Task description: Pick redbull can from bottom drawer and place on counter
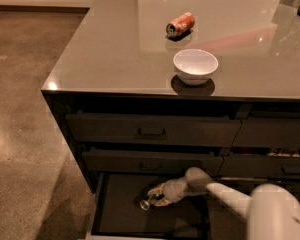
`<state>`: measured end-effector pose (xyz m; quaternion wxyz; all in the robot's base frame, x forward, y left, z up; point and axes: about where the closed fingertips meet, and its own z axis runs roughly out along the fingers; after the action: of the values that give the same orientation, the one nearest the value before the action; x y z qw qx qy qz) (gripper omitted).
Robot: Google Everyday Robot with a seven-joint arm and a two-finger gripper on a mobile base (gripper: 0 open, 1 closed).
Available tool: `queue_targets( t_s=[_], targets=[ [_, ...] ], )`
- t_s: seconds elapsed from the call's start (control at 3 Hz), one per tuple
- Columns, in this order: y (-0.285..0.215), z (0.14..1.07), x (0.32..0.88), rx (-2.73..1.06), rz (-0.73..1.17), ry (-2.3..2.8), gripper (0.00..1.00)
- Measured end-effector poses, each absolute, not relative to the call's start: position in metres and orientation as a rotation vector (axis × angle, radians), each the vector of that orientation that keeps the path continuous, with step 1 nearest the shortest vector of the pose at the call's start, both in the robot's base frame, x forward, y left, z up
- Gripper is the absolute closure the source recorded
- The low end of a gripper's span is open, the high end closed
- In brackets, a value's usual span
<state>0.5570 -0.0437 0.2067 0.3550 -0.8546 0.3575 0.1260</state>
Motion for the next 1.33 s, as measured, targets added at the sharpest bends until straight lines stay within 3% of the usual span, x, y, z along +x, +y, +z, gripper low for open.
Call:
queue_targets(
  t_s=[0.67, 1.33],
  targets=[
    [-0.104, 0.320, 0.492, -1.911, 0.329, 0.644, 1.00],
    [-0.153, 0.423, 0.425, -1.792, 0.110, 0.345, 1.00]
  ],
)
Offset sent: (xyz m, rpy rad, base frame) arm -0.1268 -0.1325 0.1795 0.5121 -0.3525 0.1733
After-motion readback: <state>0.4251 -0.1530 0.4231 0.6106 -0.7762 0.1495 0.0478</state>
